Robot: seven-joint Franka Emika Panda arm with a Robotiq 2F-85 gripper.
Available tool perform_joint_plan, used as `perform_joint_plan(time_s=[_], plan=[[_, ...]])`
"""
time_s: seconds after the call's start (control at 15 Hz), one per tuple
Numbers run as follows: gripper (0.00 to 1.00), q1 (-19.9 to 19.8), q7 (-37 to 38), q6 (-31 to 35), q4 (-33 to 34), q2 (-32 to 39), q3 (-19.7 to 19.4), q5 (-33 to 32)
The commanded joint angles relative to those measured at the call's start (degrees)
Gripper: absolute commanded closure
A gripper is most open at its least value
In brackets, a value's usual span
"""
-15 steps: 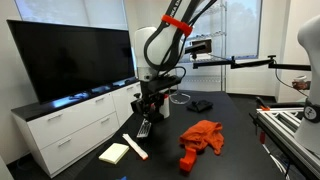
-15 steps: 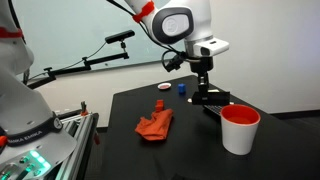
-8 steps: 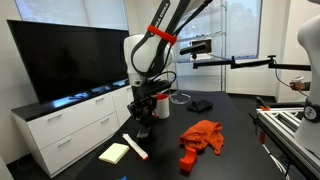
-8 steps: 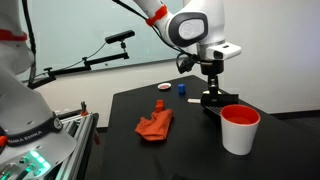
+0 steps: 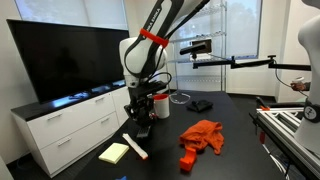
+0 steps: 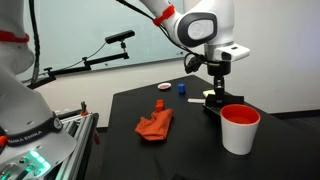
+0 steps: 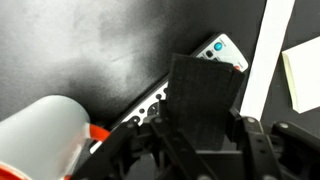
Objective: Put some of the objects into a pile
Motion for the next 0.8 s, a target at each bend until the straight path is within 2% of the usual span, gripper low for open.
perform_joint_plan(time_s=[0.0,0.53,0.6,0.73], plan=[[0.72,-0.5,-1.4,-2.7,2.4,0.6,0.4,1.0],[0.72,1.0,-0.3,-1.9,1.6,1.3,-0.3,0.0],[0.22,1.2,-0.3,-1.7,1.4,1.2,-0.4,-0.3],[0.14,1.4,-0.3,-1.4,1.1,0.9,-0.4,-0.4]])
